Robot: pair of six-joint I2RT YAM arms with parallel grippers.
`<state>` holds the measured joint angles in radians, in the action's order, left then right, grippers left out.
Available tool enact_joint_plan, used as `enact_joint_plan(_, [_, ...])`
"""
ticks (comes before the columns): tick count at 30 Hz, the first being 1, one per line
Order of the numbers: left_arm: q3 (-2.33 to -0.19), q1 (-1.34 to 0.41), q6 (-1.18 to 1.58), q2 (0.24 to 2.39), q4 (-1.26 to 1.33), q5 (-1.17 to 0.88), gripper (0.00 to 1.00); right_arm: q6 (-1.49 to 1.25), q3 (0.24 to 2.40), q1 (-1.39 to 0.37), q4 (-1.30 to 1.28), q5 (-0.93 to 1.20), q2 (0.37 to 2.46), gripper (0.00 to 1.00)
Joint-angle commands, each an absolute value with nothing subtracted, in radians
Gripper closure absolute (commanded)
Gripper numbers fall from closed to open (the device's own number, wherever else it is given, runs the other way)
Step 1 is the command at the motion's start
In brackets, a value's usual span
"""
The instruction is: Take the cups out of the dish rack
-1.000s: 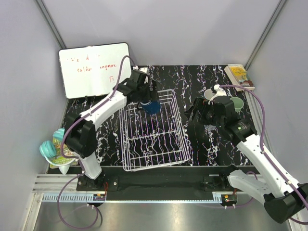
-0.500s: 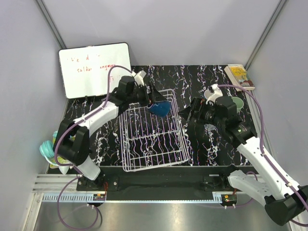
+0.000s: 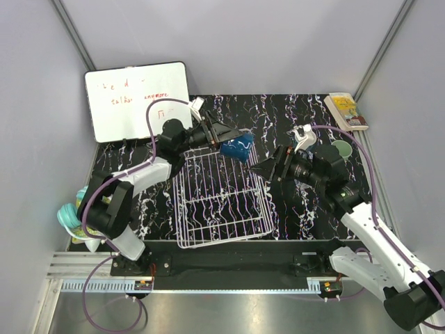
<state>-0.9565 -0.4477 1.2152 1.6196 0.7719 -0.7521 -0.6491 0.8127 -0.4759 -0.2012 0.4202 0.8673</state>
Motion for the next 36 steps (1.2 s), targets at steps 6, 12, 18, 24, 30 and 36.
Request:
enact_joint_plan(6, [-1.015,-0.503,1.246,1.577,0.898,-0.764,1.0,-0.652,0.859,-0.489,-0.071,0.466,0.925,0.05])
enact_joint_plan(12, [-1.029,-0.534,1.224,1.582,0.865,-0.758,1.0,-0.64,0.897,-0.497,-0.04,0.451,0.965,0.05])
enact_joint_plan(18, [-1.034,-0.58,1.218,1.588,0.862,-0.755,1.0,-0.637,0.916,-0.503,-0.009,0.446,1.011,0.07])
enact_joint_plan(24, [-1.046,-0.601,1.216,1.595,0.857,-0.747,1.0,-0.673,0.897,-0.528,0.072,0.465,1.042,0.54])
enact_joint_plan(30, [-1.057,-0.601,1.213,1.605,0.856,-0.746,1.0,-0.683,0.862,-0.535,0.078,0.457,1.023,0.88])
enact_joint_plan(36, [-1.071,-0.6,1.198,1.614,0.836,-0.756,0.99,-0.693,0.842,-0.535,0.077,0.454,1.005,1.0])
